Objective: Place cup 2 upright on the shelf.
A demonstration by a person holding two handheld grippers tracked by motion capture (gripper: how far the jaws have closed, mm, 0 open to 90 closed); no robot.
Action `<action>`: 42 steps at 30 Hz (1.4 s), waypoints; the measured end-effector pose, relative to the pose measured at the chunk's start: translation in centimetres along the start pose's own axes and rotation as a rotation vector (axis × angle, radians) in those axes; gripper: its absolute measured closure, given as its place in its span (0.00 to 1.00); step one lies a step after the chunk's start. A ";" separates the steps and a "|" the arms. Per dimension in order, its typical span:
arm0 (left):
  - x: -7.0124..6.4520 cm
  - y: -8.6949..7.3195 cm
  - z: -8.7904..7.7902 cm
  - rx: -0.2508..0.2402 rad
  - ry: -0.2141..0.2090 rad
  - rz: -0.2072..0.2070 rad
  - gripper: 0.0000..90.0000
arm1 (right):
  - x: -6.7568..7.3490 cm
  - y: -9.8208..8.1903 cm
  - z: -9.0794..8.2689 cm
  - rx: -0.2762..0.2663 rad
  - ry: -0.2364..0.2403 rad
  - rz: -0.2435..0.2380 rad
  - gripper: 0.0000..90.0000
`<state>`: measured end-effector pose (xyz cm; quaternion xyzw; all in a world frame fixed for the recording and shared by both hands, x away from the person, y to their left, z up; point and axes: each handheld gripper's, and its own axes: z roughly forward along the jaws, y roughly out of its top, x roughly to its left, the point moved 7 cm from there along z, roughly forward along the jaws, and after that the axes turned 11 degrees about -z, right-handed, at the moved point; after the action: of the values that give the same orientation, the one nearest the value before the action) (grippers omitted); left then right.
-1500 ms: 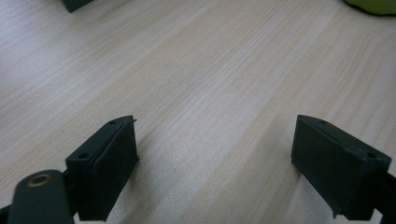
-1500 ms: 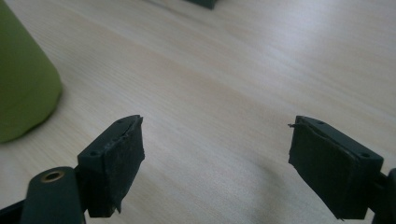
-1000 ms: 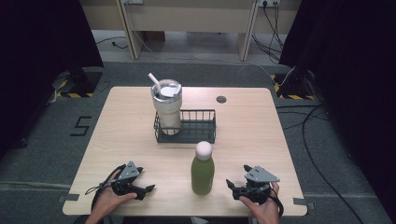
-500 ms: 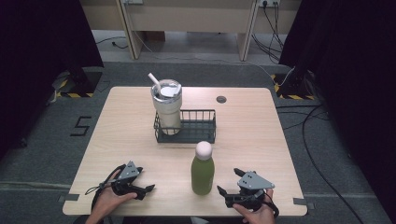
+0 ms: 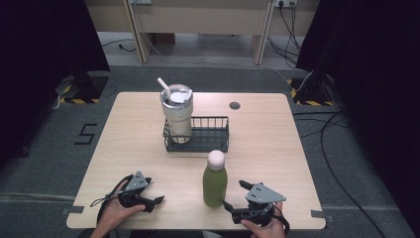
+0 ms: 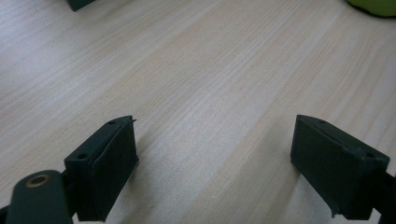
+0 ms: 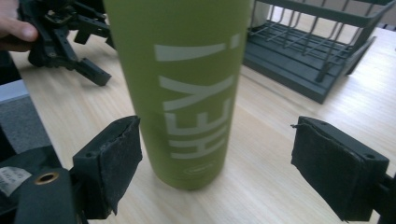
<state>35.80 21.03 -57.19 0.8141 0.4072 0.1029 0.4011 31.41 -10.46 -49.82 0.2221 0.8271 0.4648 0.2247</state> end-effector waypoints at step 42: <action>0.0 0.0 0.0 0.000 0.000 -0.001 0.15 | 1.1 1.5 5.8 -0.185 0.082 0.012 0.20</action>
<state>35.81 21.03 -57.19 0.8139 0.4076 0.1027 0.4011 34.17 -5.24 -51.40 0.1864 0.7877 0.5493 0.2075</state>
